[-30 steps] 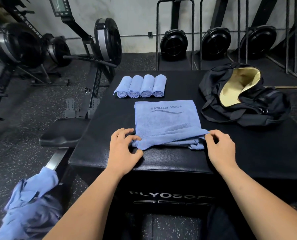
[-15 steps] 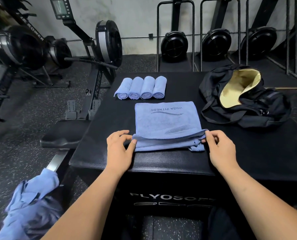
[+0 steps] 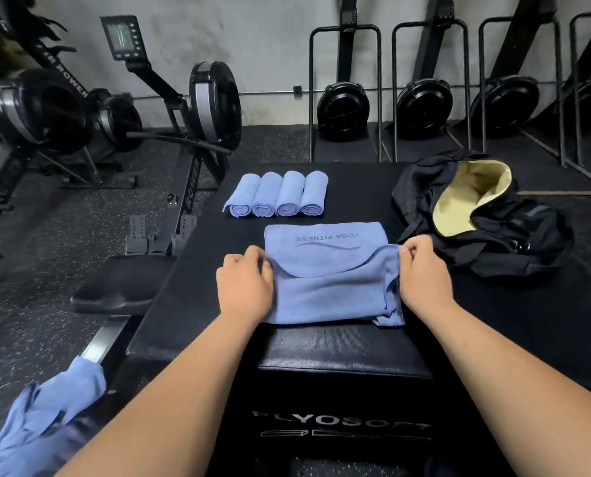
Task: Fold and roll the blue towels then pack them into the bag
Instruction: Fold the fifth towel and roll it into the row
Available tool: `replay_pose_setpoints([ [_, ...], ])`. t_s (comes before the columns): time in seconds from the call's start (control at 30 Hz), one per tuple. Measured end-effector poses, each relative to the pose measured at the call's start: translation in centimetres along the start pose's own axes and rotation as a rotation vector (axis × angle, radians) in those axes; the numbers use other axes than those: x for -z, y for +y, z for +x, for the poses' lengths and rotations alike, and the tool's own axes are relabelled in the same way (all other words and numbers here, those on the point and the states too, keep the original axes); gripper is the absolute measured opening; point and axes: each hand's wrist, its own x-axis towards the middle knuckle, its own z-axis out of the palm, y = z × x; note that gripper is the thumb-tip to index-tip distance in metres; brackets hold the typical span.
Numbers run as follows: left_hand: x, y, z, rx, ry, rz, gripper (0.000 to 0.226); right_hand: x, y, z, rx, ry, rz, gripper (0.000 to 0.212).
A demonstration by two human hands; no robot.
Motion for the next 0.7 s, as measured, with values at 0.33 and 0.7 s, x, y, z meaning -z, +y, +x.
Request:
replay_pose_setpoints([
  [0.33,-1.0,-2.7,-2.0,-0.064,-0.049,0.024,0.030,-4.0,3.8,-1.9,0.140,-0.039,-0.402,0.012],
  [0.7,1.7,-3.8,-8.5,-0.074,-0.001,0.006,0.027,-1.3,3.7,-9.5,0.234,0.086,-0.491,0.010],
])
